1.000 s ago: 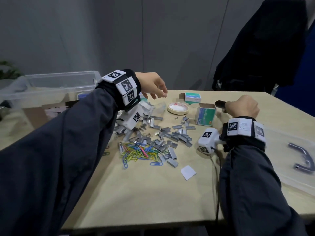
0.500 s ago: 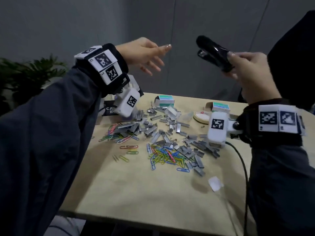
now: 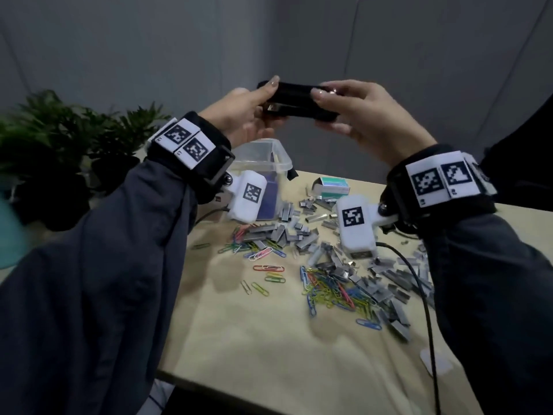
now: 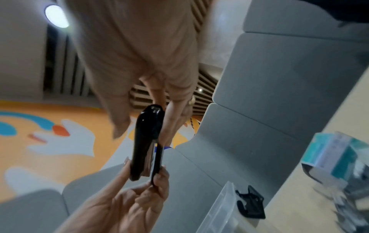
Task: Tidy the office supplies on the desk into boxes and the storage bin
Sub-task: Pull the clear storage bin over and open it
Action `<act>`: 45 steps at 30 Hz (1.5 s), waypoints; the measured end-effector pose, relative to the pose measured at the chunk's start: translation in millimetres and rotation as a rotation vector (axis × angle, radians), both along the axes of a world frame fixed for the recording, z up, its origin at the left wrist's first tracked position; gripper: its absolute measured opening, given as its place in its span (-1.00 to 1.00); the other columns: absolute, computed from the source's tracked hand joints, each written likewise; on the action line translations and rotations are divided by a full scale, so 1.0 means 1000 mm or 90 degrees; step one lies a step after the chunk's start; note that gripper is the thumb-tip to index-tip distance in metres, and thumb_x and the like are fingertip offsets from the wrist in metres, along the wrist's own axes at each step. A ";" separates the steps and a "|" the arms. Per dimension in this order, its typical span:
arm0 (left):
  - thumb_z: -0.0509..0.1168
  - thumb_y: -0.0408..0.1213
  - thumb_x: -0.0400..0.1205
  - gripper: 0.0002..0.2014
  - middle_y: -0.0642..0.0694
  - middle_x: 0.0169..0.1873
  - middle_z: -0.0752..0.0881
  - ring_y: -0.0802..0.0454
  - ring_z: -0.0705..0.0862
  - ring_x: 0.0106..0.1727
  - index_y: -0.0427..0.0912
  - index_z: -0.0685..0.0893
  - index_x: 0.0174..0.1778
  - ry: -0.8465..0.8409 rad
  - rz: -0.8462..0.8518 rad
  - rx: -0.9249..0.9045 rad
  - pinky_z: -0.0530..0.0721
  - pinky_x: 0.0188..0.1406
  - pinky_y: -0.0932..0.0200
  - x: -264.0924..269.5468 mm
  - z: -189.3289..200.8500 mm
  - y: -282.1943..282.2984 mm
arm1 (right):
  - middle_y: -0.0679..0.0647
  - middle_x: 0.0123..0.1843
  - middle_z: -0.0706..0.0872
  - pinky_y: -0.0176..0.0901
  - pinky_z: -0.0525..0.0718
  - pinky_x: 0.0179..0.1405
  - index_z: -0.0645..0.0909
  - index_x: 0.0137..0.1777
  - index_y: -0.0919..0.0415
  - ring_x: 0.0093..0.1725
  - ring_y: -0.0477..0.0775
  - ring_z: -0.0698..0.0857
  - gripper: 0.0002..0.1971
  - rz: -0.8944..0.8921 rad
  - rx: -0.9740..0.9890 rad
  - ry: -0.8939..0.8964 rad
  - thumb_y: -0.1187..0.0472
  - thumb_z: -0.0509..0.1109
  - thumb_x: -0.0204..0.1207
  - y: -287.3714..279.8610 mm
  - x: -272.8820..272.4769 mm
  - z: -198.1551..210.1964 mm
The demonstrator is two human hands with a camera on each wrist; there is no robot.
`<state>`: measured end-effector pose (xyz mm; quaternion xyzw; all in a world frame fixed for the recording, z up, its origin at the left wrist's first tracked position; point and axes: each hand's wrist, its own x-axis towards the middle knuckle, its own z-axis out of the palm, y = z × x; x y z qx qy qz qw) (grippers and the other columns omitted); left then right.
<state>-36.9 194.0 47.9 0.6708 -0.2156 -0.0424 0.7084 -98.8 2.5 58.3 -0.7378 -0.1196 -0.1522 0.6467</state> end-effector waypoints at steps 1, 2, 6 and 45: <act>0.19 -0.05 0.74 -0.71 -0.07 -0.28 0.72 0.14 0.73 -0.38 -0.22 0.60 -0.07 0.001 0.008 -0.010 0.63 -0.27 0.25 0.001 -0.001 0.002 | 0.23 0.18 0.71 -0.14 0.79 0.07 0.63 0.31 0.36 0.04 0.06 0.81 -0.61 0.014 -0.046 -0.002 0.28 0.54 0.51 0.004 0.002 0.000; 0.18 -0.05 0.74 -0.71 -0.03 -0.36 0.72 0.14 0.72 -0.40 -0.21 0.60 -0.09 -0.002 0.021 -0.004 0.61 -0.28 0.24 0.002 -0.003 0.004 | 0.22 0.15 0.71 -0.14 0.80 0.04 0.62 0.35 0.35 0.02 0.07 0.81 -0.57 0.019 -0.105 0.001 0.31 0.56 0.49 0.009 0.004 -0.001; 0.16 0.12 0.71 -0.60 0.01 -0.47 0.73 0.08 0.69 -0.37 -0.14 0.61 -0.20 -0.021 0.086 0.085 0.54 -0.32 0.17 0.010 -0.010 0.013 | 0.19 -0.07 0.72 -0.26 0.80 -0.26 0.63 0.30 0.36 -0.22 0.01 0.74 -0.69 -0.002 -0.242 -0.006 0.35 0.46 0.58 0.030 0.017 -0.005; 0.25 -0.31 0.70 -0.66 -0.09 -0.22 0.77 0.08 0.71 -0.19 -0.30 0.58 0.39 0.109 0.067 0.284 0.57 -0.14 0.24 0.071 -0.049 0.046 | 0.07 0.14 0.75 0.04 0.61 0.18 0.77 0.13 0.10 0.34 0.21 0.58 -0.31 -0.267 -0.768 -0.045 -0.34 0.66 0.10 0.074 0.127 -0.054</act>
